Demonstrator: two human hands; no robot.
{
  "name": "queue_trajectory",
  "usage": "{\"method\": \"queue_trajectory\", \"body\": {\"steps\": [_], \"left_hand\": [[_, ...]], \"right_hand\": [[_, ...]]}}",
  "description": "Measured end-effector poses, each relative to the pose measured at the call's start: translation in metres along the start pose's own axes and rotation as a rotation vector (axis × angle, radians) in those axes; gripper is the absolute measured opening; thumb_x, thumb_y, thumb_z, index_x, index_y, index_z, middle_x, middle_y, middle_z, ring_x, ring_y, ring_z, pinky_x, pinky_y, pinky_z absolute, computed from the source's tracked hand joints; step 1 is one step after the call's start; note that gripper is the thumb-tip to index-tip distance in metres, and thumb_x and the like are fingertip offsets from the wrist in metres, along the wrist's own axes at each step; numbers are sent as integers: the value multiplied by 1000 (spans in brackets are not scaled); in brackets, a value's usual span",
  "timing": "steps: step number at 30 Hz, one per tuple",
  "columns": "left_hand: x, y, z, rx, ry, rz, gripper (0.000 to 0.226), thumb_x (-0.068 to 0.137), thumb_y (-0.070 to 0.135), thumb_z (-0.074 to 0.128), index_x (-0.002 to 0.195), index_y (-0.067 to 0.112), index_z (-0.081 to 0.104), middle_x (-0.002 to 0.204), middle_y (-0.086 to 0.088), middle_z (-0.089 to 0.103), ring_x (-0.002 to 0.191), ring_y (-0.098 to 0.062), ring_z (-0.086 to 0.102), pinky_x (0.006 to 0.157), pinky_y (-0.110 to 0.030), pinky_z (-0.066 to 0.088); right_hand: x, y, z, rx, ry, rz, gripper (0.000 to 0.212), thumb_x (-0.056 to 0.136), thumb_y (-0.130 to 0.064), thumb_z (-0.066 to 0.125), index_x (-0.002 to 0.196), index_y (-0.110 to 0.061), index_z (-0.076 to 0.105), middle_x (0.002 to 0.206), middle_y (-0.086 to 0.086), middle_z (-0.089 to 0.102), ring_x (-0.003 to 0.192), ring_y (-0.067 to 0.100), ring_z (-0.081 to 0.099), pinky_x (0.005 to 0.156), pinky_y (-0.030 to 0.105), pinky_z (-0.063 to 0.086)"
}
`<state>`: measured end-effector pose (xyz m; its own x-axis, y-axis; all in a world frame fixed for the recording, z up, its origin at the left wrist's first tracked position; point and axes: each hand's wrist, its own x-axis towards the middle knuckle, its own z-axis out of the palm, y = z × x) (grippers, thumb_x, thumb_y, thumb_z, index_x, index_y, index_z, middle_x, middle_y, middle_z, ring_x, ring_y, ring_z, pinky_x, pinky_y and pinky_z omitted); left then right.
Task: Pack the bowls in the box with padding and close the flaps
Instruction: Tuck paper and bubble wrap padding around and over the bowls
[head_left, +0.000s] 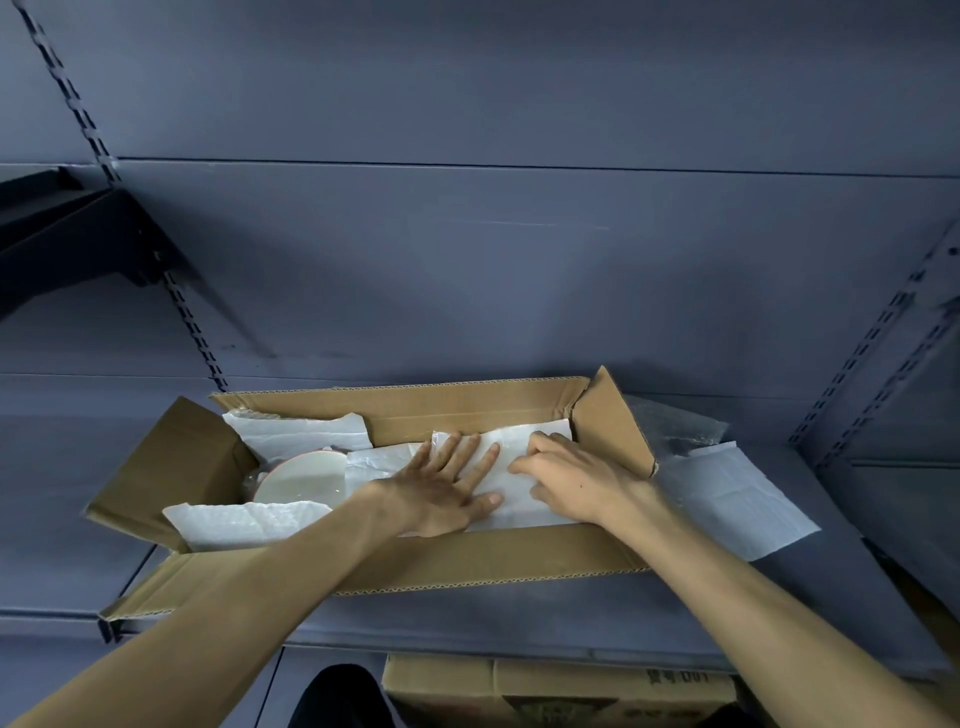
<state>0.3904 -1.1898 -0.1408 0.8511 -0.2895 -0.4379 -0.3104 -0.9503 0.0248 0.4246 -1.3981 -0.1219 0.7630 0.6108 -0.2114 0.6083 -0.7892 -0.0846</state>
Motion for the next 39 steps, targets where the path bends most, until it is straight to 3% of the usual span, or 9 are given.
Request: {"method": "queue_trajectory", "body": {"steps": [8, 12, 14, 17, 21, 25, 28, 31, 39], "left_hand": [[-12, 7, -14, 74, 148, 70, 68, 98, 66, 3, 158, 38, -15, 169, 2, -10, 155, -17, -17, 125, -51, 0], [-28, 30, -52, 9, 627, 244, 51, 106, 49, 30, 134, 17, 60, 146, -1, 50, 137, -23, 44, 108, -41, 42], [-26, 52, -71, -67, 863, 368, 41, 106, 38, 42, 131, 12, 62, 134, -3, 60, 127, -25, 53, 103, -40, 46], [-11, 100, -94, -196, 928, 443, 45, 105, 35, 45, 140, 11, 56, 140, -4, 58, 131, -25, 50, 108, -40, 43], [28, 161, -104, -77, 820, 438, 54, 103, 43, 45, 152, 19, 42, 152, -3, 47, 143, -24, 37, 119, -40, 27], [68, 195, -98, 37, 664, 372, 58, 104, 51, 36, 157, 27, 31, 159, 0, 37, 152, -25, 22, 125, -43, 14], [82, 209, -89, 21, 596, 383, 56, 104, 51, 35, 155, 28, 34, 156, -1, 41, 151, -27, 23, 125, -43, 12], [84, 214, -86, 54, 578, 381, 55, 104, 52, 33, 154, 28, 36, 155, -1, 42, 151, -27, 24, 125, -43, 10], [57, 195, -108, 38, 701, 381, 57, 104, 53, 35, 154, 27, 39, 152, 3, 45, 147, -19, 30, 123, -43, 18]], "right_hand": [[-19, 0, -17, 100, 224, -51, 41, 102, -7, 48, 138, -23, 58, 122, 1, 50, 118, 20, 50, 92, 38, 47], [-45, 25, -48, 155, 580, -25, 30, 100, -8, 53, 122, -17, 70, 109, 2, 61, 105, 24, 58, 92, 41, 47], [-59, 44, -61, 258, 711, 34, 26, 100, -11, 53, 118, -15, 72, 109, 3, 64, 103, 25, 62, 91, 42, 49], [-79, 77, -66, 320, 769, 167, 25, 101, -10, 53, 117, -13, 71, 108, 6, 65, 103, 30, 65, 88, 44, 51], [-111, 125, -35, 297, 691, 418, 24, 96, -2, 55, 113, -9, 70, 106, 13, 64, 104, 38, 64, 86, 44, 51], [-144, 158, 24, 304, 375, 629, 32, 95, -18, 60, 126, -15, 66, 125, 10, 59, 121, 33, 58, 93, 34, 47], [-157, 160, 62, 297, 67, 599, 64, 79, -54, 70, 133, -22, 57, 135, 3, 52, 127, 27, 50, 96, 39, 48], [-160, 157, 79, 251, -22, 578, 103, 66, -76, 69, 150, -27, 34, 145, 0, 39, 136, 26, 38, 104, 46, 42], [-148, 149, 75, -56, 193, 623, 26, 97, -28, 57, 120, -15, 61, 118, 5, 66, 110, 28, 64, 83, 38, 48]]}}
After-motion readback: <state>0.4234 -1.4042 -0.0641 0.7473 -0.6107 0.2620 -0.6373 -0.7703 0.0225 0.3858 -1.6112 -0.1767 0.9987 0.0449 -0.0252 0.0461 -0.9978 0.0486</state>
